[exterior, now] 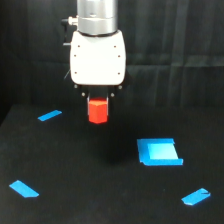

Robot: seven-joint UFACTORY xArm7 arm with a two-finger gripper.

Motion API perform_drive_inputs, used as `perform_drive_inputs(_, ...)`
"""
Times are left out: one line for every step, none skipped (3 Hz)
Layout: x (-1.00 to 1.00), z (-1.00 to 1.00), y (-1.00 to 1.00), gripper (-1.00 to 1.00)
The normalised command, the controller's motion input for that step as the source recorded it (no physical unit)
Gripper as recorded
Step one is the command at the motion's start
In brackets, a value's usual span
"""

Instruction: Pick up the red object from the table

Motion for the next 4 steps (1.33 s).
perform_drive_inputs(-0.02, 0.04, -0.05, -0.98)
perform_drive_inputs(0.00, 0.01, 0.03, -0.99)
perform_drive_inputs(0.08, 0.02, -0.05, -0.94)
perform_drive_inputs(-0.06, -0.06, -0.02, -1.00)
